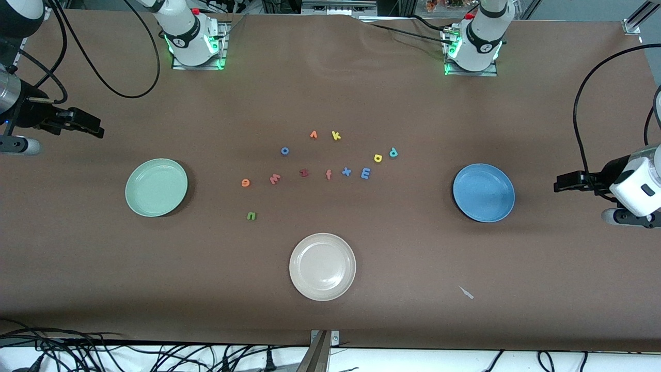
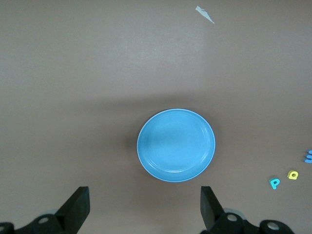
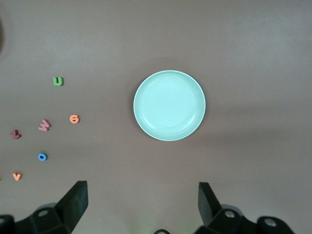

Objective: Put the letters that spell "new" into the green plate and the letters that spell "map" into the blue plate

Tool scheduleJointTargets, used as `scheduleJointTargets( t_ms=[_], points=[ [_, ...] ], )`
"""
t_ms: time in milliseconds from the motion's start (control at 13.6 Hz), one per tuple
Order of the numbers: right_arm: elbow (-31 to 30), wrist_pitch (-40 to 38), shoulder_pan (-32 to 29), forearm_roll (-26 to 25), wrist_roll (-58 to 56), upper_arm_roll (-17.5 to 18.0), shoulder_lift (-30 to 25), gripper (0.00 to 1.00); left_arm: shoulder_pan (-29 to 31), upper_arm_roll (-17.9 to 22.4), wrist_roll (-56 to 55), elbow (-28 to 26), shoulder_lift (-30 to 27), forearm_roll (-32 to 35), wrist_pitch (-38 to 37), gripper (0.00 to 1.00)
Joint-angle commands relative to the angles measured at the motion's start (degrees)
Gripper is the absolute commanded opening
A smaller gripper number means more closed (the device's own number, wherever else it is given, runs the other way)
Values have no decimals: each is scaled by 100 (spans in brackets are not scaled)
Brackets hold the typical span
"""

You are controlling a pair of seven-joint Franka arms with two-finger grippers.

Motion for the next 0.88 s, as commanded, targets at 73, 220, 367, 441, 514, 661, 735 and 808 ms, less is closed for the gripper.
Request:
scheduleJointTargets(
  t_ms=[73, 220, 367, 441, 514, 661, 735, 808],
  points=[
    [124, -54, -23, -92, -4, 4, 53, 100, 7, -33, 116, 12, -70, 153, -45, 100],
    [124, -63, -23, -92, -22, -22, 53, 100, 7, -33, 124, 21, -79, 153, -45, 100],
    [124, -63, -32, -92, -5, -22, 53, 100, 7, -33, 124, 12, -79, 153, -45, 100],
    [124, -63, -23, -92, -5, -22, 53, 100, 7, -33, 116, 12, -79, 153, -45, 100],
    [124, -63, -23, -92, -5, -22, 53, 100, 7, -33, 107, -5, -79, 153, -45, 100],
    [124, -54, -23, -92, -5, -13, 53, 100, 7, -33, 124, -40, -70, 153, -54, 100],
    [124, -54, -23, -92, -5, -22, 53, 100, 16, -33, 133, -40, -79, 153, -54, 100],
    [124, -46, -23, -92, -5, -14, 53, 100, 25, -25, 133, -40, -79, 153, -54, 100]
  ],
)
